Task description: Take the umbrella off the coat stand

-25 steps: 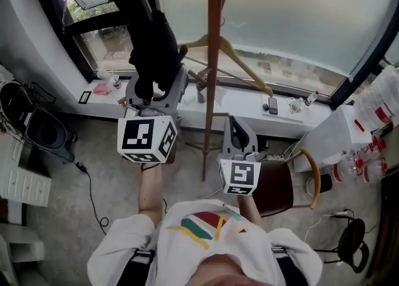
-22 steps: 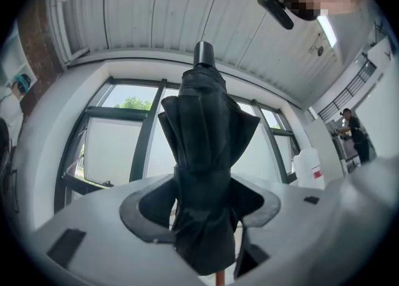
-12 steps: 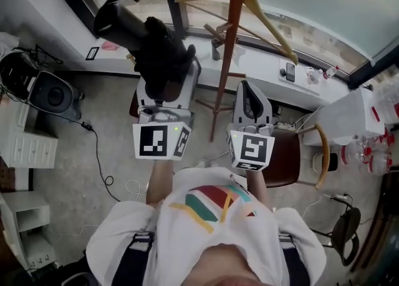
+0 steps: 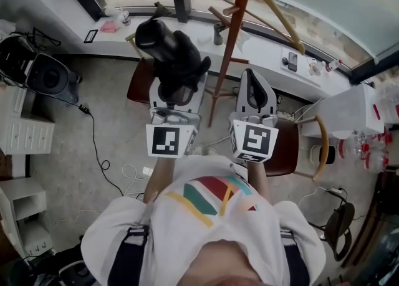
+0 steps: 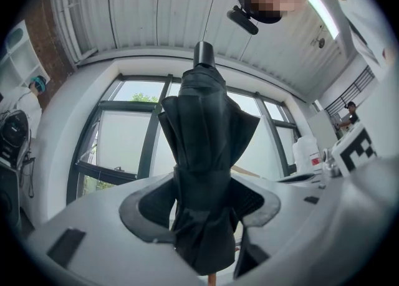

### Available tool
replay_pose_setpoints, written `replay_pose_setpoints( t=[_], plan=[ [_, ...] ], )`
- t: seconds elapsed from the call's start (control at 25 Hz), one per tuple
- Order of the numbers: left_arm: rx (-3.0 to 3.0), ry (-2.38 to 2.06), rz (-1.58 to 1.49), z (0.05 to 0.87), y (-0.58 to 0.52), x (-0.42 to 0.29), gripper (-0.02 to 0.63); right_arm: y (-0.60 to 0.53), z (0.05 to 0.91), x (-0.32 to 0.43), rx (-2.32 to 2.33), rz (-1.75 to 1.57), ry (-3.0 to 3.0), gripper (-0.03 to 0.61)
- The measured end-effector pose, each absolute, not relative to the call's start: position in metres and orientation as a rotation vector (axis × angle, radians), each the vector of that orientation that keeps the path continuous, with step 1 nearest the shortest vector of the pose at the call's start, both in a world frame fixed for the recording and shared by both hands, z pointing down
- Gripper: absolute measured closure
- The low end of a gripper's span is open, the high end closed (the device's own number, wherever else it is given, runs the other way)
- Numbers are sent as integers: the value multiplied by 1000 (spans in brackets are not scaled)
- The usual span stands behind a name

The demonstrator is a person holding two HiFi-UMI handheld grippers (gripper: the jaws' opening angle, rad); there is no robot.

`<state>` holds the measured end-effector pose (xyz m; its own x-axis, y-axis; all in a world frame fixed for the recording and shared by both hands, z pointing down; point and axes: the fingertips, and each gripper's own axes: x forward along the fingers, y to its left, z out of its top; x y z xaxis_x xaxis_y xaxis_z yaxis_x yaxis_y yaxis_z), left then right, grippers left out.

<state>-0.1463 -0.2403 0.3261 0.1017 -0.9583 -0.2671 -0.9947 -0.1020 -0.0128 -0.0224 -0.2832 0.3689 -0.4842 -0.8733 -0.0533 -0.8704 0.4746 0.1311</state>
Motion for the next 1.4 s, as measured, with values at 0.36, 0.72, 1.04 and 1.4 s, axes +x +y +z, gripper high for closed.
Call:
replay_pose_setpoints(
  t=[0.36, 0.72, 1.04, 1.4],
  plan=[
    [-2293, 1953, 244, 355, -240, -138, 356, -277, 373, -34, 1557, -213, -2682, 578],
    [-2323, 1945, 258, 361, -243, -132, 356, -278, 374, -32, 1551, -233, -2664, 578],
    [-2334, 1976, 301, 362, -243, -137, 356, -277, 374, -30, 1565, -231, -2667, 578],
    [-2329, 1990, 300, 361, -250, -141, 356, -286, 375, -28, 1573, -230, -2637, 578]
  ],
)
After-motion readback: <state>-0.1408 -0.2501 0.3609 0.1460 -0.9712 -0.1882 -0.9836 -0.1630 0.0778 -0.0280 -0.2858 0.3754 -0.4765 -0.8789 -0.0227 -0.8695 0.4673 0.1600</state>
